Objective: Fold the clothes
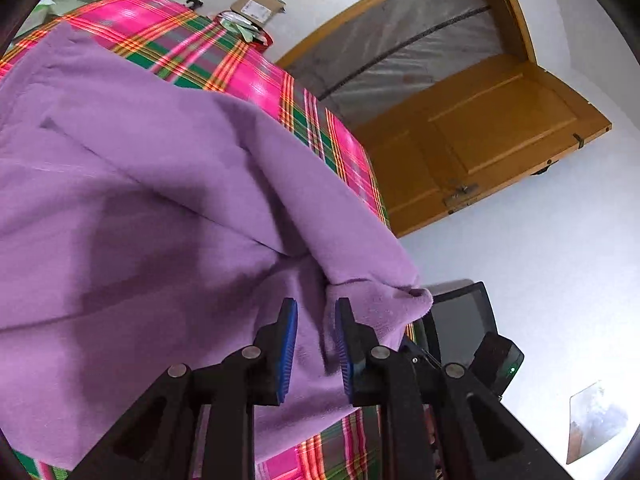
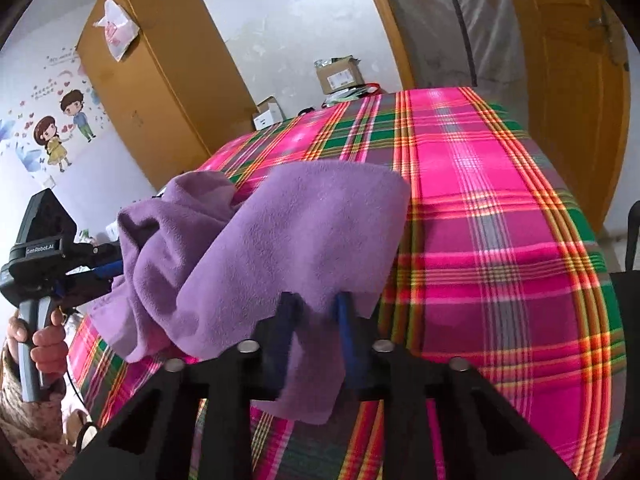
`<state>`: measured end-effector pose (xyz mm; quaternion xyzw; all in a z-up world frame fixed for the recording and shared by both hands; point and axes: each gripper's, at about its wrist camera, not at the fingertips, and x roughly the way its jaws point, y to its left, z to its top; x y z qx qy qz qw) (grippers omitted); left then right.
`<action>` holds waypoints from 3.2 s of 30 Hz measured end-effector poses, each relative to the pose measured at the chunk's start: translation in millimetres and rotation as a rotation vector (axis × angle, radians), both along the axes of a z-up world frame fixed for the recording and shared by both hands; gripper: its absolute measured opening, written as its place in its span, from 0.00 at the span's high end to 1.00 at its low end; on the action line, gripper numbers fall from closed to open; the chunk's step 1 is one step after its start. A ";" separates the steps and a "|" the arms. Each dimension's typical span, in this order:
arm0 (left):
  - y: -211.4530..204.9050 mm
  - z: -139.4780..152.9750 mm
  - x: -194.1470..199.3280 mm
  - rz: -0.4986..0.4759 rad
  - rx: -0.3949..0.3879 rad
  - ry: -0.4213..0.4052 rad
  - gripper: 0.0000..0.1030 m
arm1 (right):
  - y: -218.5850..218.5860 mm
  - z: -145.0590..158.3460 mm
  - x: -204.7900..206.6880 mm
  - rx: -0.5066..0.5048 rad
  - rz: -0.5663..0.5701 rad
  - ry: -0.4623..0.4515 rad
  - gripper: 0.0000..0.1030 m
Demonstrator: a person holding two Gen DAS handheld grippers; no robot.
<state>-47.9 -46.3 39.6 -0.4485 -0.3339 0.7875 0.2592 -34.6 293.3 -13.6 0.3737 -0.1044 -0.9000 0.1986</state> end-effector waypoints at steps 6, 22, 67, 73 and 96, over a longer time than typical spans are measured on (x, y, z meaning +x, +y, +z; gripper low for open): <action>17.3 -1.1 -3.6 -0.030 -0.011 -0.005 0.81 | 9.5 11.7 3.8 0.022 -0.042 0.062 0.92; 40.4 -14.8 -5.4 -0.094 -0.042 -0.040 0.81 | 47.2 33.9 17.2 0.083 -0.143 0.146 0.97; 59.0 50.1 -3.5 -0.032 -0.328 0.197 0.96 | 10.9 -4.6 -17.4 0.078 0.025 0.034 0.89; 27.2 46.5 -0.7 0.045 -0.308 0.176 0.96 | -3.0 7.2 3.8 0.048 0.081 0.077 0.90; -70.9 -0.2 2.5 0.290 -0.240 0.021 0.96 | -66.5 35.6 32.5 0.137 0.351 0.194 0.73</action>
